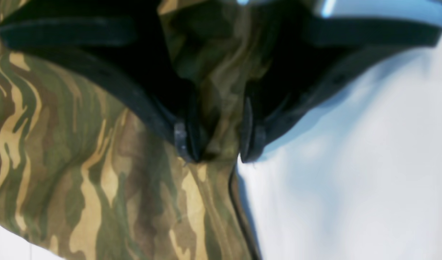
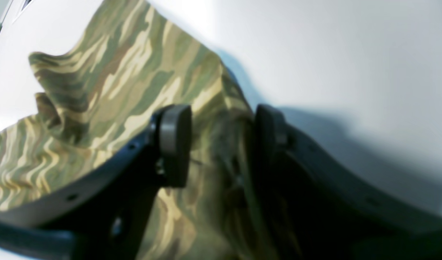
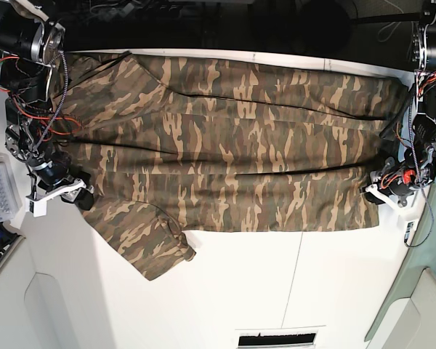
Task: Layout the t-shirt on the table in an organized manner, then fold the t-shirt properly
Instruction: 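Lift the held edges and fold them over toward the collar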
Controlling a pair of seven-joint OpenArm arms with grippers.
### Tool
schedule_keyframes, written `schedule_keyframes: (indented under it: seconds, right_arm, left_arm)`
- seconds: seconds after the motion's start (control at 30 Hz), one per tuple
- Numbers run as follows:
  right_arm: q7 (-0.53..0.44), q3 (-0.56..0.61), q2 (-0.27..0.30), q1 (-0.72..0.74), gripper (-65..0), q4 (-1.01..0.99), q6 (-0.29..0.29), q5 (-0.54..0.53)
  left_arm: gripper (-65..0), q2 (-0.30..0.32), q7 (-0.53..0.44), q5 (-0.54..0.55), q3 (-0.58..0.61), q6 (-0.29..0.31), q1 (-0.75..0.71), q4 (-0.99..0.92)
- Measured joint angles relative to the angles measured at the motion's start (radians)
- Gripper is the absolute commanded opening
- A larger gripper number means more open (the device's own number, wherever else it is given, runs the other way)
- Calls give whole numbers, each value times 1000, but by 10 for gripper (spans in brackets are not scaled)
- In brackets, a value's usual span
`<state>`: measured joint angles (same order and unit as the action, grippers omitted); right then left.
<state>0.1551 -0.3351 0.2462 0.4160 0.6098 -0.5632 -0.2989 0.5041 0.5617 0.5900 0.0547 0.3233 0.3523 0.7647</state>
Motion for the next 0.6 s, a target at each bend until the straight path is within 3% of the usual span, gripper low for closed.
schedule_keyframes:
  seconds: [0.2,0.27,0.43,0.6]
  right_arm:
    - [23,0,-6,0,-582,1,-3,0]
    - [26,0,-6,-1,-650,1,-3,0]
    - [26,0,-6,-1,-650,1,-3,0]
    - [38,2,-5,-3,-650,23,-2,5]
  left_arm:
    - [-650,-3,6,-5,0,5,0,0]
    - [-650,-3,7,-16,0,30,0,0]
    - [-650,-3,6,-17,0,97,0,0]
    - [-650,-3,0,-22,0,100,7,0]
